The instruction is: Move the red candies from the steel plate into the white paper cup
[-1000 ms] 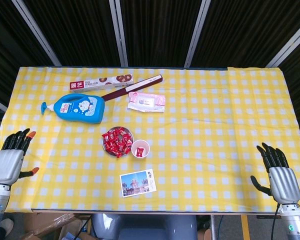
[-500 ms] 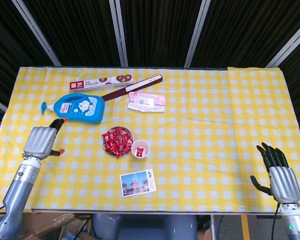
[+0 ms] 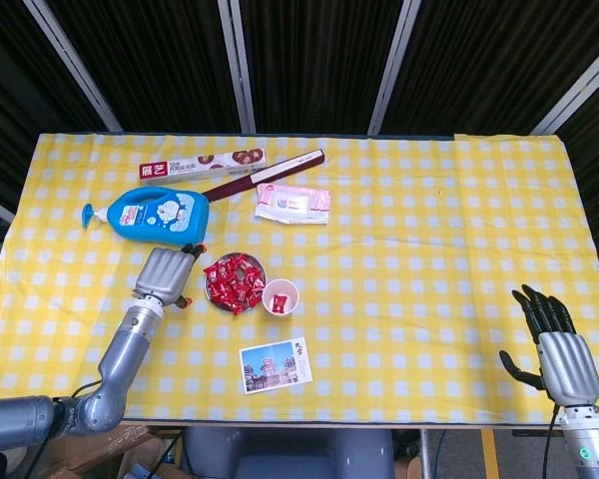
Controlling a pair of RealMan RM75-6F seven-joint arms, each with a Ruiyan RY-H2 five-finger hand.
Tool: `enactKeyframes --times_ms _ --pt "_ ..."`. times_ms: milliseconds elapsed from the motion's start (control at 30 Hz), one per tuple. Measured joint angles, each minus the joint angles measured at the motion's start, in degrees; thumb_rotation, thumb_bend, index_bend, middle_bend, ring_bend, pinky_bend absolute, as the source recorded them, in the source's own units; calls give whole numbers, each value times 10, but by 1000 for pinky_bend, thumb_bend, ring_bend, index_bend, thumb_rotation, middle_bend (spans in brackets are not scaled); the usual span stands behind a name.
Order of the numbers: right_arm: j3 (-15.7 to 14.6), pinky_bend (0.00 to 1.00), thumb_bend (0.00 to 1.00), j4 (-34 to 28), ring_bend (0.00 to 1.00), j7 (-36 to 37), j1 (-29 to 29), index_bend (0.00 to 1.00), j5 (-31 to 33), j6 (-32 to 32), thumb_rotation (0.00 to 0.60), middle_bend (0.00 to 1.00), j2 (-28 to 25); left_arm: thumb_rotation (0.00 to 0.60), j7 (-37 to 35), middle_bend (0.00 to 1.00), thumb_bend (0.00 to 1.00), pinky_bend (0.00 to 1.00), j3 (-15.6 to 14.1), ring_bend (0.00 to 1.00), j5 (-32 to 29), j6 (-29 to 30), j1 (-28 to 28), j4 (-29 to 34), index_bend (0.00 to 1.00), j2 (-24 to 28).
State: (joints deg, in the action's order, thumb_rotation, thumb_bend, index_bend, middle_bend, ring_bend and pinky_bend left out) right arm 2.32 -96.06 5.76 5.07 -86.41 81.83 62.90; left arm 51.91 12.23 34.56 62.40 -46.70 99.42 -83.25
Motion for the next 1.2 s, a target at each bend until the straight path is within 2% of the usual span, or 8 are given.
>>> enactKeyframes --times_ms 333,933,1200 --pt "1 0 387 -2 0 11 1 0 3 -4 600 0 -3 600 31 236 206 912 0 853 -65 -4 -56 -69 229 -70" --pt "3 0 387 -5 0 18 3 0 9 -9 600 0 -6 600 31 260 212 912 -9 854 -97 -23 -98 -155 274 -134" --pt "4 0 388 -6 0 18 4 0 13 -11 600 0 -5 600 26 367 313 919 -15 865 -94 -27 -105 -172 374 -145"
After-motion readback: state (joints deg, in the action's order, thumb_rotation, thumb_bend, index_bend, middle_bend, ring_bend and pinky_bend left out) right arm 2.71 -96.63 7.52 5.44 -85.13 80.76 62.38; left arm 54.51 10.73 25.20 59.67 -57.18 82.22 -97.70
